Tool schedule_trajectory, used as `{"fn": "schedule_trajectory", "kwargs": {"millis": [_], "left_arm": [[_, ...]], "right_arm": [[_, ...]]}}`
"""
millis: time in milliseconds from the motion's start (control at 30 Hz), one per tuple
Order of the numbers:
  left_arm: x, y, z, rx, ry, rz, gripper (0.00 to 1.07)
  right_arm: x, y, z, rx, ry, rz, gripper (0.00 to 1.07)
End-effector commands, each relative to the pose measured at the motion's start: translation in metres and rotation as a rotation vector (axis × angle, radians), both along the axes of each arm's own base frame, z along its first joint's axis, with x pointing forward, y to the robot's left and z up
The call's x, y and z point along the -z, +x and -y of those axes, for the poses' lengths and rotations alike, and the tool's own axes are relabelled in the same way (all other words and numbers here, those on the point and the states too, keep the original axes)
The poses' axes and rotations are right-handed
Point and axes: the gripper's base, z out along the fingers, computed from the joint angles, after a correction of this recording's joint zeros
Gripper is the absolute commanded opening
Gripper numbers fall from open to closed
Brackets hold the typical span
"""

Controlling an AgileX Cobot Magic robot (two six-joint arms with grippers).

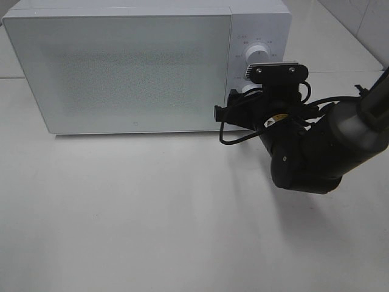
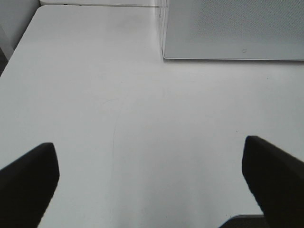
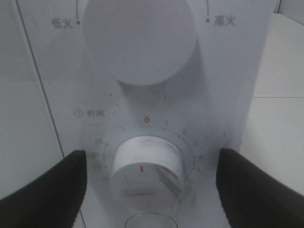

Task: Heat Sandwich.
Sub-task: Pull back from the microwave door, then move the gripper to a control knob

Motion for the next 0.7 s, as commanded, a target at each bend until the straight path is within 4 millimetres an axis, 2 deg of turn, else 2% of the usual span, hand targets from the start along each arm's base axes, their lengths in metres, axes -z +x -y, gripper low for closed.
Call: {"fn": "schedule_trajectory", "kwargs": {"millis": [33, 67, 100, 133, 167, 200, 233, 300, 333, 433, 700], "left_arm": [[-0.0001, -0.0034, 0.0, -0.008, -0.006, 0.035, 1.0], [-0.0001, -0.0034, 0.0, -0.008, -0.006, 0.035, 1.0], [-0.0001, -0.0034, 0.0, -0.008, -0.006, 0.035, 1.0], [-0.0001, -0.0034, 0.0, -0.008, -0.006, 0.035, 1.0], [-0.0001, -0.0034, 0.0, -0.008, -0.006, 0.035, 1.0], [-0.0001, -0.0034, 0.0, -0.008, -0.006, 0.035, 1.0], [-0.0001, -0.0034, 0.0, -0.008, -0.006, 0.035, 1.0], [-0.0001, -0.0034, 0.0, -0.008, -0.006, 0.035, 1.0], [-0.0001, -0.0034, 0.0, -0.008, -0.006, 0.035, 1.0], [-0.0001, -0.0034, 0.0, -0.008, -0.006, 0.035, 1.0], [-0.0001, -0.0034, 0.0, -0.008, -0.006, 0.035, 1.0]], "right_arm": [[-0.0011, 0.0023, -0.0004, -0.004, 0.012, 0.005, 0.63], [-0.0008, 0.0023, -0.0005, -0.005, 0.012, 0.002, 0.58], [-0.0008, 0.0023, -0.0005, -0.005, 0.012, 0.002, 0.58], [-0.0006, 0.0022, -0.0005, -0.005, 0.012, -0.002, 0.51], [-0.0002, 0.0021, -0.0005, -0.005, 0.012, -0.005, 0.38], [-0.0001, 0.0021, -0.0006, -0.006, 0.012, -0.006, 0.32], [-0.0001, 0.0021, -0.0006, -0.006, 0.012, -0.006, 0.32], [-0.0001, 0.0021, -0.0006, -0.006, 0.012, -0.006, 0.13], [-0.0001, 0.0021, -0.0006, -0.006, 0.012, -0.006, 0.09], [0.0, 0.0021, -0.0006, -0.006, 0.013, -0.007, 0.07], [0.0, 0.0021, -0.0006, -0.005, 0.015, -0.008, 0.1]]}}
